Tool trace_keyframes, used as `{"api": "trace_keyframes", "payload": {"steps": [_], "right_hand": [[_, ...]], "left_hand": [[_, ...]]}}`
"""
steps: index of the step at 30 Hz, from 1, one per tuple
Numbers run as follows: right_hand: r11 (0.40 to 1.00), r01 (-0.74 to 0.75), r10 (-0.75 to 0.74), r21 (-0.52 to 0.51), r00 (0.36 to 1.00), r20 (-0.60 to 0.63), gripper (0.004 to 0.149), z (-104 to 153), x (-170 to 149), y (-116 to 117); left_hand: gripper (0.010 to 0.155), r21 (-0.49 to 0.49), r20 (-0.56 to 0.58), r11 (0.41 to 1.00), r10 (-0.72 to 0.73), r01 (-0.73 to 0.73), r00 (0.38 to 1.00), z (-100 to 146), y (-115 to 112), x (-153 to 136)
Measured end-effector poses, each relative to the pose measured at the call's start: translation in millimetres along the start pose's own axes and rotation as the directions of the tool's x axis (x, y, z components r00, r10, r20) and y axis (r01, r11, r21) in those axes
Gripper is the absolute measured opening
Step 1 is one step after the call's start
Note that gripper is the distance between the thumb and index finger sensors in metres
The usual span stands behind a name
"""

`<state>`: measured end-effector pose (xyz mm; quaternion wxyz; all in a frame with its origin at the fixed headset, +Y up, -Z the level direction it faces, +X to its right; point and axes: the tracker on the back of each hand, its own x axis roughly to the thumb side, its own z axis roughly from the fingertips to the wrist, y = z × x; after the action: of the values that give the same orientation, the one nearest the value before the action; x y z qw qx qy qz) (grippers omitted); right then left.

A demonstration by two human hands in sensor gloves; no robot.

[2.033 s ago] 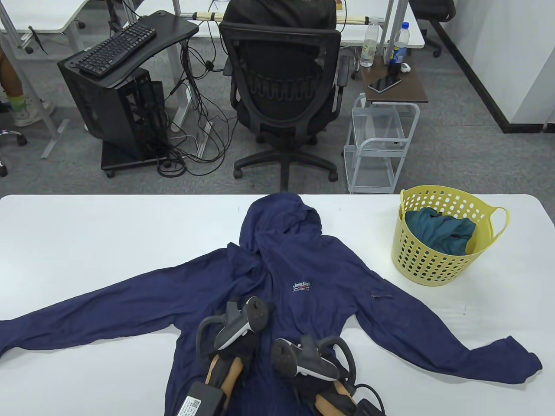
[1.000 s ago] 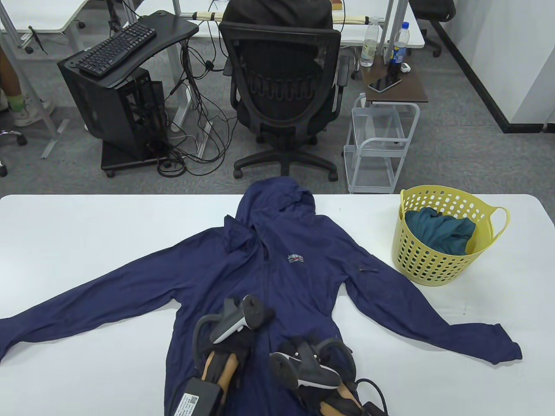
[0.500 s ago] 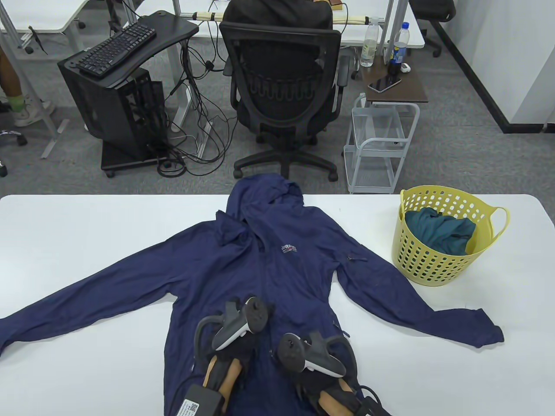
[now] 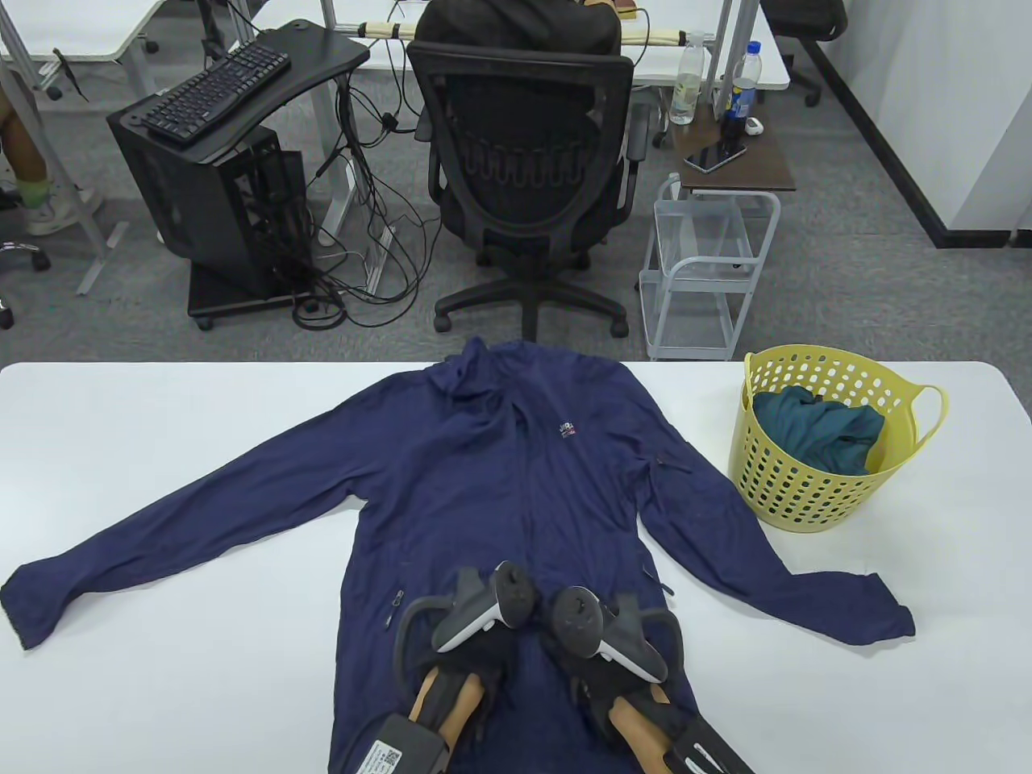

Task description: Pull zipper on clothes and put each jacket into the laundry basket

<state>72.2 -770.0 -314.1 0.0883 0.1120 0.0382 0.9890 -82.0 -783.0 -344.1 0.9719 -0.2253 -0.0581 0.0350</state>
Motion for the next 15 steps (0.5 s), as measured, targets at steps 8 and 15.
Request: {"api": "trace_keyframes", "payload": {"steps": [8, 15], "right_hand": [[0.986, -0.168, 0.164, 0.006, 0.968, 0.187, 0.045, 24, 39, -4], [0.978, -0.207, 0.189, 0.017, 0.92, 0.344, 0.045, 45, 72, -7]], "left_hand": [[0.054, 0.012, 0.005, 0.999, 0.047, -0.047, 0.999, -4, 1, -26], [0.054, 0.012, -0.03, 0.996, 0.094, -0.093, 0.995, -9, 3, -50]]}}
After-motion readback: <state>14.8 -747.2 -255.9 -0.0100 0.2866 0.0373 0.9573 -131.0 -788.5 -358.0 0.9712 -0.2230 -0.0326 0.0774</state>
